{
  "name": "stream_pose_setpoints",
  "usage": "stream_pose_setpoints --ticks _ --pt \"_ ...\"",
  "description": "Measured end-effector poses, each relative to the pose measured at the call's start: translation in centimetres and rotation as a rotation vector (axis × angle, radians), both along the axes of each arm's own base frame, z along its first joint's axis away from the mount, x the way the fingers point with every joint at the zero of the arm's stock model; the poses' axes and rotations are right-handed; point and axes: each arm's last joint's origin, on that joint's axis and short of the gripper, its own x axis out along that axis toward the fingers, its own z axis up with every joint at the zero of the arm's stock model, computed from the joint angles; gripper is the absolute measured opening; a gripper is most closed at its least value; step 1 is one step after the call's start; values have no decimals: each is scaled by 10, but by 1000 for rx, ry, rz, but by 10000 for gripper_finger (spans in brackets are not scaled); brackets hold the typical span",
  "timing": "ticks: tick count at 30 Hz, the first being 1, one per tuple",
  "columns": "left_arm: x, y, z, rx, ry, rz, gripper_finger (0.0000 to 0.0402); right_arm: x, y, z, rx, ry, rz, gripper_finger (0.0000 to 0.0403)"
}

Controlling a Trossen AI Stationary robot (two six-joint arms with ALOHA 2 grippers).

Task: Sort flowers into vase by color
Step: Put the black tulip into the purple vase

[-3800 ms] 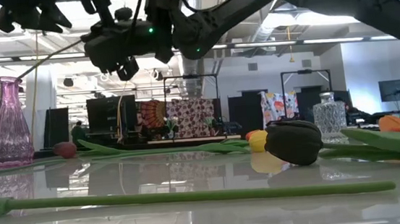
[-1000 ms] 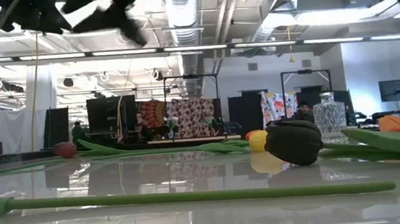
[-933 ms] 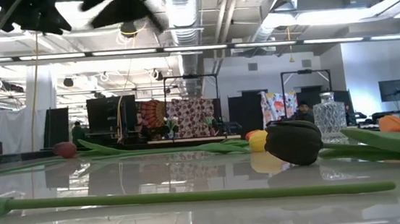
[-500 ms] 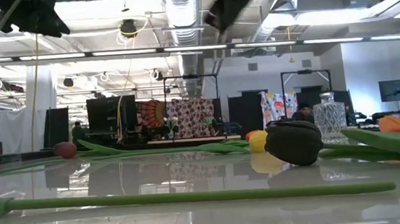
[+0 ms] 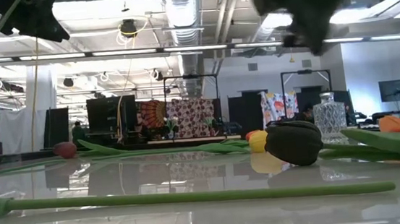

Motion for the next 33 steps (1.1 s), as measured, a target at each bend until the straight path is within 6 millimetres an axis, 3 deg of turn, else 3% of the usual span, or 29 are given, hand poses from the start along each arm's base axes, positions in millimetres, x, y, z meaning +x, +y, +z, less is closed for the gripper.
stream_pose_setpoints --ticks 8,21,27,33 --pt "0 0 1 8 -7 -3 149 -29 60 -17 -63 140 -156 71" --pt "2 -1 0 -37 -27 -70 149 -57 139 -42 -215 9 -264 78" --pt "1 -3 1 -67 -20 -137 149 -62 161 -55 -251 -42 -295 125" --pt "-11 -9 38 -90 -106 -229 149 -64 179 -77 -292 -11 -256 191"
